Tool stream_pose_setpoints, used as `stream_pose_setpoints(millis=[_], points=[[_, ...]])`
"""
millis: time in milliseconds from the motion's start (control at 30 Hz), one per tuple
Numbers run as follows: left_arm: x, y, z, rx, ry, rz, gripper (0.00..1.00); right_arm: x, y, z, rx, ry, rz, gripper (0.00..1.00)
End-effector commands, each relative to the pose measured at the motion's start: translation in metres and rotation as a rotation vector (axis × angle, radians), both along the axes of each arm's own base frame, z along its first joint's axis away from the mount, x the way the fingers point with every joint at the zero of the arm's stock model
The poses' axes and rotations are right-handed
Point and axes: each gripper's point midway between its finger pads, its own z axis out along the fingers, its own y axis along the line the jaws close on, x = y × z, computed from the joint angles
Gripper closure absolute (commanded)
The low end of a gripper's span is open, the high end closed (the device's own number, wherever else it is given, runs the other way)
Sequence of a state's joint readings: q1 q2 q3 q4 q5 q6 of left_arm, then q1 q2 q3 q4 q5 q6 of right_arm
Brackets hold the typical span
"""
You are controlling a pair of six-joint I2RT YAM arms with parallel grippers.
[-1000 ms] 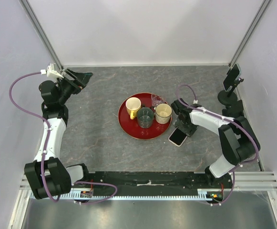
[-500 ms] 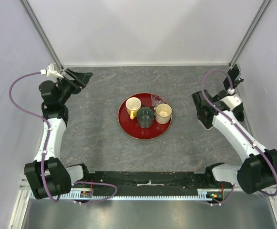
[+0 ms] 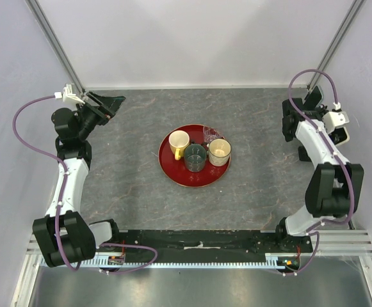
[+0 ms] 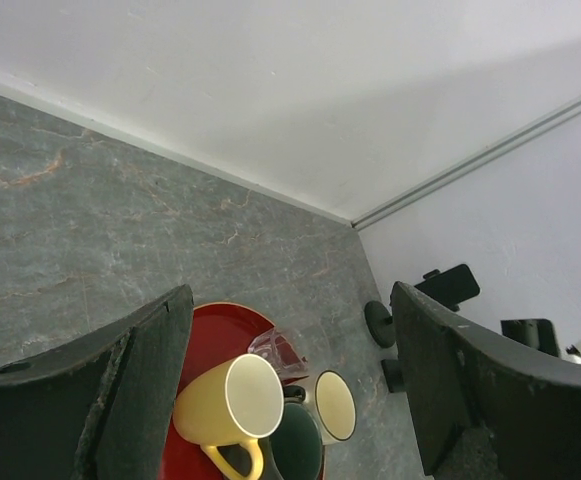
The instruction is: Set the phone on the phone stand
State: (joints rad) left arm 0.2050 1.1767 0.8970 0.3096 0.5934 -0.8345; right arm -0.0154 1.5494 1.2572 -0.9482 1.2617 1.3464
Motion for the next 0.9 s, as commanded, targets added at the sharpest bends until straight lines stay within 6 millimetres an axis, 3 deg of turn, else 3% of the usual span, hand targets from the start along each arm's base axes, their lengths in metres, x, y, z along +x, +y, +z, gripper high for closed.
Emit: stream_pose_setpoints(millis=[0, 333, 867], points=[[-0.007, -0.008, 0.03, -0.017, -0.078, -0.047, 0.14, 0.02, -0.018, 0.03, -0.131, -0.097, -0.074, 1.0], [-0.011, -0.007, 0.037, -0.035, -0.099, -0.058, 0.14, 0.048, -0.031, -0.009, -0.139, -0.048, -0.113, 1.0], [-0.01, -0.003, 0.035, -0.066, -0.096, -0.064, 0.14, 0.061, -0.042, -0.023, -0.192, -0.045, -0.152, 1.0]])
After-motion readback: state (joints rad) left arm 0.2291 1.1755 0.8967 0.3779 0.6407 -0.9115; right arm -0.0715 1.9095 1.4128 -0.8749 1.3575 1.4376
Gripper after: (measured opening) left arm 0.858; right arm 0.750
